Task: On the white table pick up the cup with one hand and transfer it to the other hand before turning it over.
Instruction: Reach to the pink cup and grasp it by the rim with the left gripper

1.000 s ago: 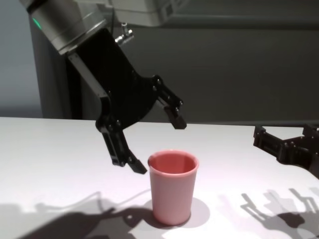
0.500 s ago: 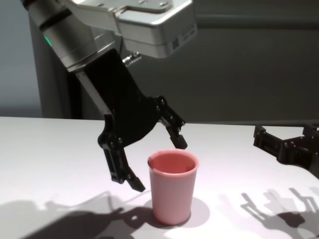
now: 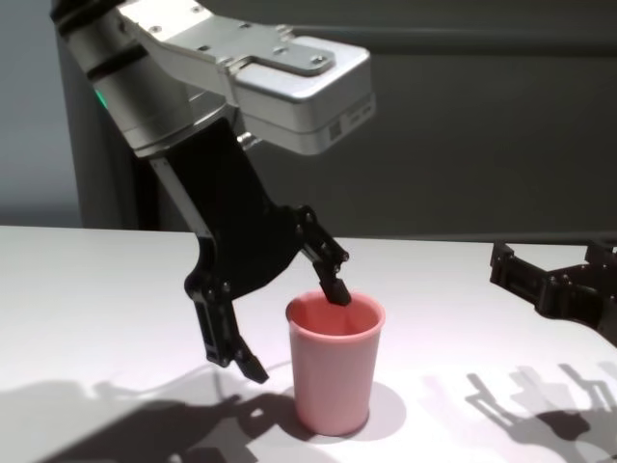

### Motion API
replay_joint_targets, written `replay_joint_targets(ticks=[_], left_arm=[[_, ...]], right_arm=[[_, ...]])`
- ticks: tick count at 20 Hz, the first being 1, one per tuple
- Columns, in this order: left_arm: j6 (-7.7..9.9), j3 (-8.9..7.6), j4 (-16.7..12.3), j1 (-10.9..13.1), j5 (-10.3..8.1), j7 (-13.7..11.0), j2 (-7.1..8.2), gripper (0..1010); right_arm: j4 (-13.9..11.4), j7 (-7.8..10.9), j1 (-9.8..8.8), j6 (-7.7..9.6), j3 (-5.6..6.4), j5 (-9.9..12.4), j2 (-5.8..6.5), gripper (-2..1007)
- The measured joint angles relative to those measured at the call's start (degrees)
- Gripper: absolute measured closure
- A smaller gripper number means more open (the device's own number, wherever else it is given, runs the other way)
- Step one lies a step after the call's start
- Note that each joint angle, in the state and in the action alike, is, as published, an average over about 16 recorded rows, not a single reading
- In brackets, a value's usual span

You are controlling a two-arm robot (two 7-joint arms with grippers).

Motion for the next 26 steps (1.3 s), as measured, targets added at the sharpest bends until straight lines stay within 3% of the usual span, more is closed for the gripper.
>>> replay_joint_targets(ticks=[26], left_arm=[[-0.17,3.95,3.19,-0.66,-0.89,2.83,-0.91,9]], right_arm=[[0.0,0.0,0.0,0.0,0.0,0.0,0.0,3]])
